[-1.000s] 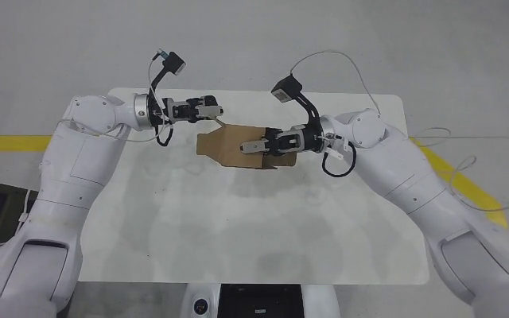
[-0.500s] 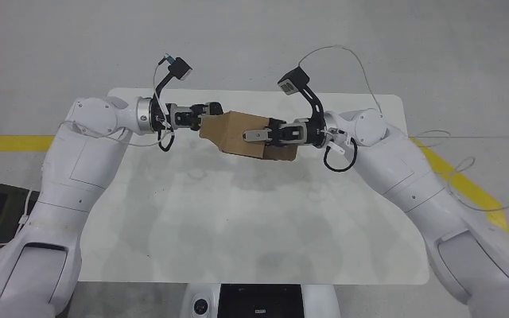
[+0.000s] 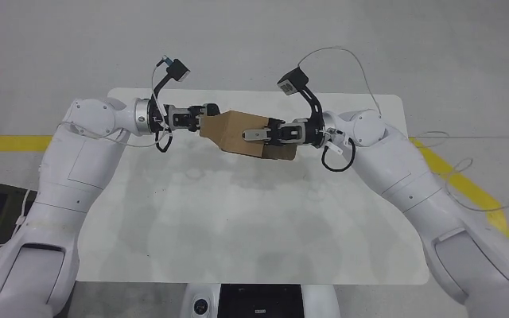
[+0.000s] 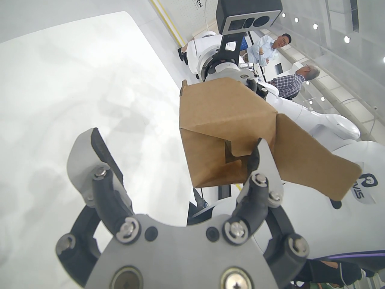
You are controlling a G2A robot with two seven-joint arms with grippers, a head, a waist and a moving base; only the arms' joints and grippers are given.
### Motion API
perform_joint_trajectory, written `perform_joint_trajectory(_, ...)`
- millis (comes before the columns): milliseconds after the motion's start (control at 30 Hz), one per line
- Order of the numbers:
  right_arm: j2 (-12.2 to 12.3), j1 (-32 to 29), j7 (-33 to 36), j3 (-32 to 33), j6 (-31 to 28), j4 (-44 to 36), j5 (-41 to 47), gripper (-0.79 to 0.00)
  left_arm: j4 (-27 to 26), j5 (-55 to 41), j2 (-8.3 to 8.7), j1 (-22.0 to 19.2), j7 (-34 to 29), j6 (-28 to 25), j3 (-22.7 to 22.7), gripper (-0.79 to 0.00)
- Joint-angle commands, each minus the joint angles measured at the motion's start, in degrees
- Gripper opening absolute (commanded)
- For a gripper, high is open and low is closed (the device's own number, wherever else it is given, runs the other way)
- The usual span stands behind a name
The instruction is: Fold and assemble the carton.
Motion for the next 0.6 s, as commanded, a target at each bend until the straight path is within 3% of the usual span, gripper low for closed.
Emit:
perform_joint_trajectory(0, 0.07, -0.24, -0.11, 0.08, -0.11, 0.71, -0.54, -0.785, 0.87, 0.33, 0.08, -0.11, 0.21, -0.2, -0.27, 0.0)
perform_joint_trajectory(333, 0.92, -2.06, -0.78, 0.2, -0.77, 5.32, -4.79, -0.785, 2.49, 1.03, 0.45, -0.44, 1.68, -0.54, -2.01, 0.0)
perform_joint_trajectory(567, 1.0, -1.97, -1.23, 0.28, -1.22, 7.47, -6.5, -0.785, -3.84, 5.77, 0.66, 0.23, 2.16, -2.16, -0.31, 0.0)
